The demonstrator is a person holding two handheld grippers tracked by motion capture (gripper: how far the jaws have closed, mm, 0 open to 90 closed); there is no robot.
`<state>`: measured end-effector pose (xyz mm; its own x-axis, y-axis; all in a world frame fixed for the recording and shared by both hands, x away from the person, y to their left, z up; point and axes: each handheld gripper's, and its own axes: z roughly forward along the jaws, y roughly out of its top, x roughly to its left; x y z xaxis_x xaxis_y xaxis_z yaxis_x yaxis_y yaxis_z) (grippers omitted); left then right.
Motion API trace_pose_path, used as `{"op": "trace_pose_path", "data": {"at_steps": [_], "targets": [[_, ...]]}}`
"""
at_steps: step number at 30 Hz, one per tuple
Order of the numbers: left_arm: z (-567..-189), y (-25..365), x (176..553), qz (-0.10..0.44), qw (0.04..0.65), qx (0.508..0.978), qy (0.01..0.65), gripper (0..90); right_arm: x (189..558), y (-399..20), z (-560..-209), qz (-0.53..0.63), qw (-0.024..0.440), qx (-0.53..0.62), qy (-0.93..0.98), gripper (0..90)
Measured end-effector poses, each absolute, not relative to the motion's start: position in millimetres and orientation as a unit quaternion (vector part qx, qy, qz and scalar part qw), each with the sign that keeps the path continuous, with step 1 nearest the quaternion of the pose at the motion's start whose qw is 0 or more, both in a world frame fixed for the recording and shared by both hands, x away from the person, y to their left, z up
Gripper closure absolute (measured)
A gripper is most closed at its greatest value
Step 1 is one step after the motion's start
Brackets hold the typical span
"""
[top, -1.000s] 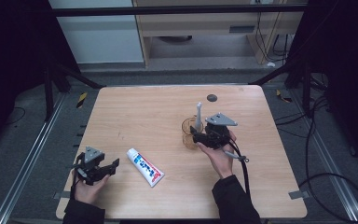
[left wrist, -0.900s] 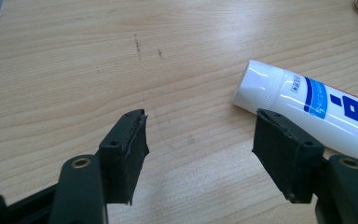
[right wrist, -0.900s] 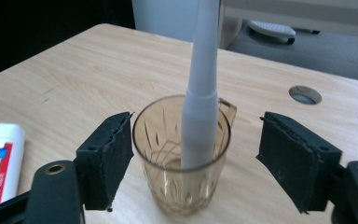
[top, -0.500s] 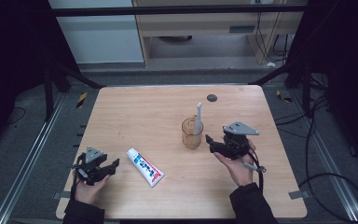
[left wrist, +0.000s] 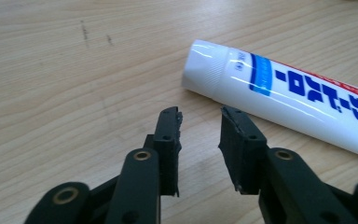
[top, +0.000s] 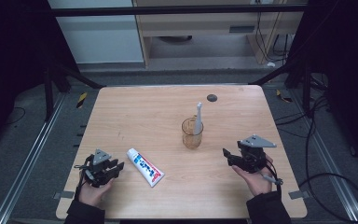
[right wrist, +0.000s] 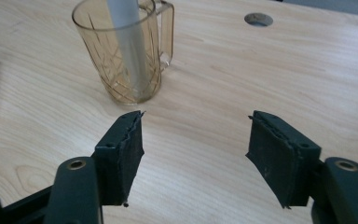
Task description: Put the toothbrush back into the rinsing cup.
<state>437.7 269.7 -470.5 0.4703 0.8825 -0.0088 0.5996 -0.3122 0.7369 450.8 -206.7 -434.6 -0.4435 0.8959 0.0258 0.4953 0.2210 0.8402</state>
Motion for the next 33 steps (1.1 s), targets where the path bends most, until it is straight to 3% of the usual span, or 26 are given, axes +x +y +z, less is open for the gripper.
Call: {"op": "trace_pose_path", "data": {"at_steps": [14,33], "targets": [[-476,234,428,0.143,0.334,0.834,0.415,87.8,437,-227,-450,0.396,0.238,0.484,0.743,39.5],[-481,200,426,0.110,0.326,0.864,0.369,89.2,440,-233,-462,0.381,0.238,0.497,0.742,35.6]]}}
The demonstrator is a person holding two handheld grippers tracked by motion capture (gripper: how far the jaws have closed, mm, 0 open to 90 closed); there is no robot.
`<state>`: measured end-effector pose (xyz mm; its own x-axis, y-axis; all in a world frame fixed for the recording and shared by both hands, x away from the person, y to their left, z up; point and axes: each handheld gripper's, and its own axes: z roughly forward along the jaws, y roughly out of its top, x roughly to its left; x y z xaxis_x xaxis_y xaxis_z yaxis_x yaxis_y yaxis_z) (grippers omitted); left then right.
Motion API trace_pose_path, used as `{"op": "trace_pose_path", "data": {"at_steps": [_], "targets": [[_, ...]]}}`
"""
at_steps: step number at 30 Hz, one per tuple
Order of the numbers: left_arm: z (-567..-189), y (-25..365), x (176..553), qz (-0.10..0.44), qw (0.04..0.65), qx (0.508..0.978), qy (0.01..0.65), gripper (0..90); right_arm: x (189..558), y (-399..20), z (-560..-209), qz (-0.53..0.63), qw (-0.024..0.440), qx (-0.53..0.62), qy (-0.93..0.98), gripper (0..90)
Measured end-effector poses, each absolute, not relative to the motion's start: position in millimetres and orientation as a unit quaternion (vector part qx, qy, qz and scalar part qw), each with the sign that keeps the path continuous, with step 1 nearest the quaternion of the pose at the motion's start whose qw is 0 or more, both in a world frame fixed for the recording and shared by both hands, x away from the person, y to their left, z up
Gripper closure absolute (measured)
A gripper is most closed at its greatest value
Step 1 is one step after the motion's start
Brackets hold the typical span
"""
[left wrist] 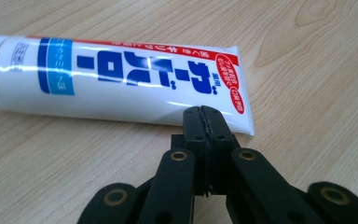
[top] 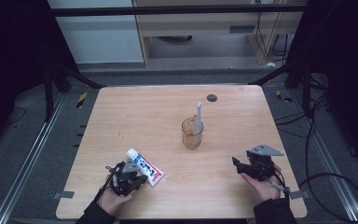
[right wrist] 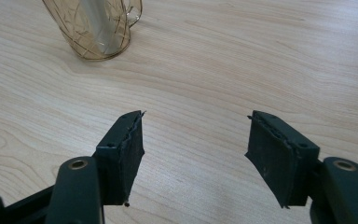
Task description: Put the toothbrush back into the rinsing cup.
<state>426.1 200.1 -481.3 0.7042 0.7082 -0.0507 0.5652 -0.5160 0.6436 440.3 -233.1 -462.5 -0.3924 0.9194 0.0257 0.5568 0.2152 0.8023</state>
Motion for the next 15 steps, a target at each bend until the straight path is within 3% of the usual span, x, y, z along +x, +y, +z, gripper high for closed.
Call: {"op": "trace_pose_path", "data": {"at_steps": [15], "targets": [[-486,177,440,0.118,0.329,0.866,0.356,89.1,443,-234,-466,0.375,0.237,0.500,0.744,34.7]]}}
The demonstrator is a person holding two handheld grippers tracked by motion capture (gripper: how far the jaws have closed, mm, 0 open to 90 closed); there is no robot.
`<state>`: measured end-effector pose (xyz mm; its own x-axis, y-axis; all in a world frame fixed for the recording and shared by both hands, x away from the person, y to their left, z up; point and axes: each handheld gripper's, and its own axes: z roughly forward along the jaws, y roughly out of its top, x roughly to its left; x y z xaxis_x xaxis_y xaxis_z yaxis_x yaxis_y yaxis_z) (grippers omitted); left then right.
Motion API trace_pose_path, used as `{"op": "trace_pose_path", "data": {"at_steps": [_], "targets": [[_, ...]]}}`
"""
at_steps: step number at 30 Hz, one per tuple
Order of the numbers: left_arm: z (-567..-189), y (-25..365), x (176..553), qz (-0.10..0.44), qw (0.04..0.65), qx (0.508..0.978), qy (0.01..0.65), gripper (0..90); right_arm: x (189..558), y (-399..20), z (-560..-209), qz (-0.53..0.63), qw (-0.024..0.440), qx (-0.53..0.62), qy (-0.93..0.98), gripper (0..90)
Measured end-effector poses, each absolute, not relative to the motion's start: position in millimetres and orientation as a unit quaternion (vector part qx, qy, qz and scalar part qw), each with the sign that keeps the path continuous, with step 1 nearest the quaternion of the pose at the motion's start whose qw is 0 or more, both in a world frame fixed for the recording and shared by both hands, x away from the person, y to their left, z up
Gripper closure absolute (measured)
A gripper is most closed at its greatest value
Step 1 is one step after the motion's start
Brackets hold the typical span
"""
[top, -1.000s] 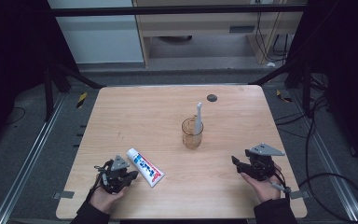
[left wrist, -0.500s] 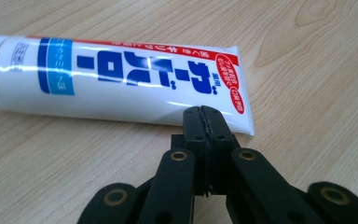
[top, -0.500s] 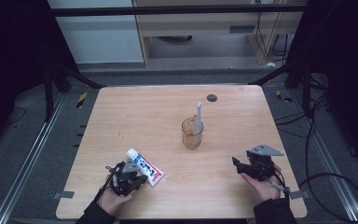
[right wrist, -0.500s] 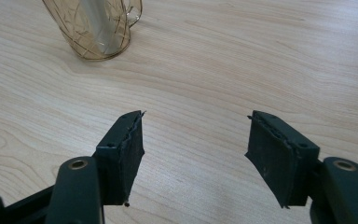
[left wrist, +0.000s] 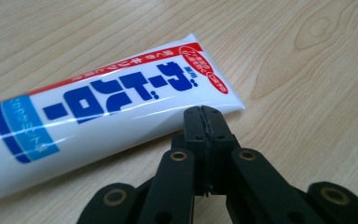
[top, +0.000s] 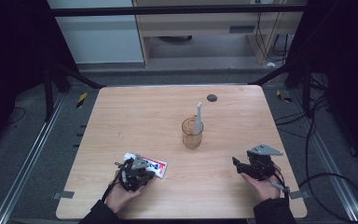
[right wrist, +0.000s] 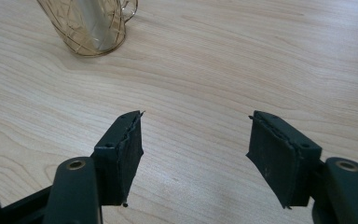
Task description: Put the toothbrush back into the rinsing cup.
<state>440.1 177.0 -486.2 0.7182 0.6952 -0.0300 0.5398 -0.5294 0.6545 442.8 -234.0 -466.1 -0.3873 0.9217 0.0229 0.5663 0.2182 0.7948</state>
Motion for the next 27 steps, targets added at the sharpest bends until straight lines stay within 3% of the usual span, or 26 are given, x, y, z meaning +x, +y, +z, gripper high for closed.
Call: {"op": "trace_pose_path", "data": {"at_steps": [18,27], "targets": [[-486,165,455,0.127,0.335,0.863,0.355,89.1,445,-235,-470,0.371,0.236,0.501,0.745,34.2],[-448,198,474,0.177,0.368,0.833,0.373,89.1,445,-235,-472,0.372,0.232,0.504,0.744,34.2]]}}
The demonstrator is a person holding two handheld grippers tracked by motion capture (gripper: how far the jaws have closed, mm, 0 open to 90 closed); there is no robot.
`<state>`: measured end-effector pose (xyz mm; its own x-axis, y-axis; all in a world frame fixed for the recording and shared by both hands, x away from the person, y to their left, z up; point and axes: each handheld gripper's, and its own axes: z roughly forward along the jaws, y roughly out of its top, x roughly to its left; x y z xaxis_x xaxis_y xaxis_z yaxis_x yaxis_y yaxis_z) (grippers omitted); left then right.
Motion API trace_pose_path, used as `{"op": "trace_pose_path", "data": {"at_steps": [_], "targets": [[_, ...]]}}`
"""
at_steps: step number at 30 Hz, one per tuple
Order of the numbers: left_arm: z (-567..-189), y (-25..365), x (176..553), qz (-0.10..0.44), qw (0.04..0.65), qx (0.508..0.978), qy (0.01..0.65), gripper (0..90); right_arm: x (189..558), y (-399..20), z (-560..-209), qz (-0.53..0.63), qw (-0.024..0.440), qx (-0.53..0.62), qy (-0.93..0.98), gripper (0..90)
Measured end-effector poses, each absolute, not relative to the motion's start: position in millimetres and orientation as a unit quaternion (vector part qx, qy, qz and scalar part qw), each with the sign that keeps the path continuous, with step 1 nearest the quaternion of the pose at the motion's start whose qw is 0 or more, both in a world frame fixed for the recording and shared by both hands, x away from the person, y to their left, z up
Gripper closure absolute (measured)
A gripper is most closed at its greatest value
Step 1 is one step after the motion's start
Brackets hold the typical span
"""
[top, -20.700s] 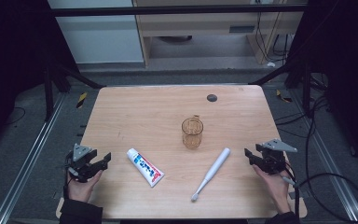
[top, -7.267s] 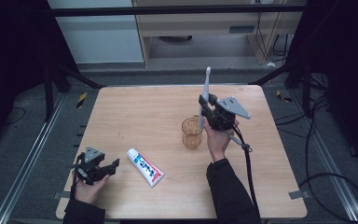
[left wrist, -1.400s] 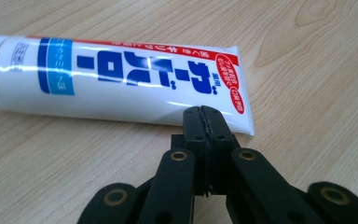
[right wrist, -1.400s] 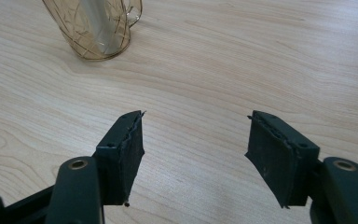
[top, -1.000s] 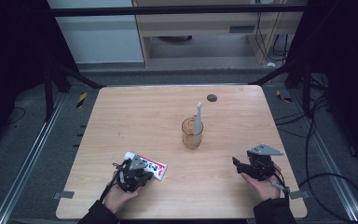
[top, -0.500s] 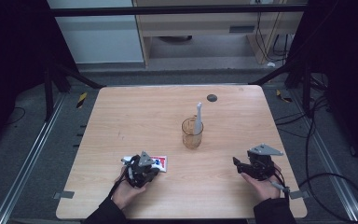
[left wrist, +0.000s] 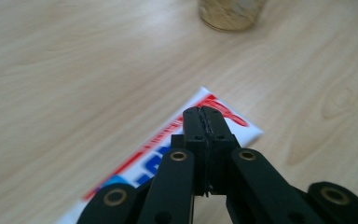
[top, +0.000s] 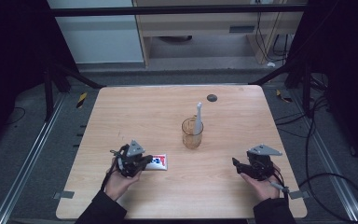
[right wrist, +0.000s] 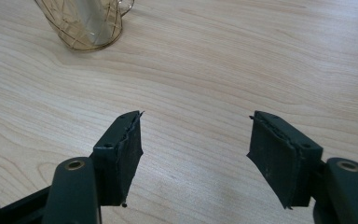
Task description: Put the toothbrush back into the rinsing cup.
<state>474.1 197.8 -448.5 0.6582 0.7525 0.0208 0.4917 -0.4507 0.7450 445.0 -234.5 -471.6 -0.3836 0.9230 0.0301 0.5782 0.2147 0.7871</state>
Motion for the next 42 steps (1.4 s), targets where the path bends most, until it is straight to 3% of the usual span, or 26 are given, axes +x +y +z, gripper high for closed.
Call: {"op": "trace_pose_path", "data": {"at_steps": [8,13,42], "targets": [[-455,237,507,0.185,0.341,0.816,0.429,89.3,446,-234,-474,0.369,0.231,0.504,0.746,34.2],[-464,240,513,0.176,0.319,0.828,0.425,89.4,446,-233,-474,0.367,0.231,0.502,0.748,34.2],[-471,241,485,0.141,0.297,0.849,0.414,89.6,446,-238,-473,0.366,0.235,0.504,0.746,34.0]]}}
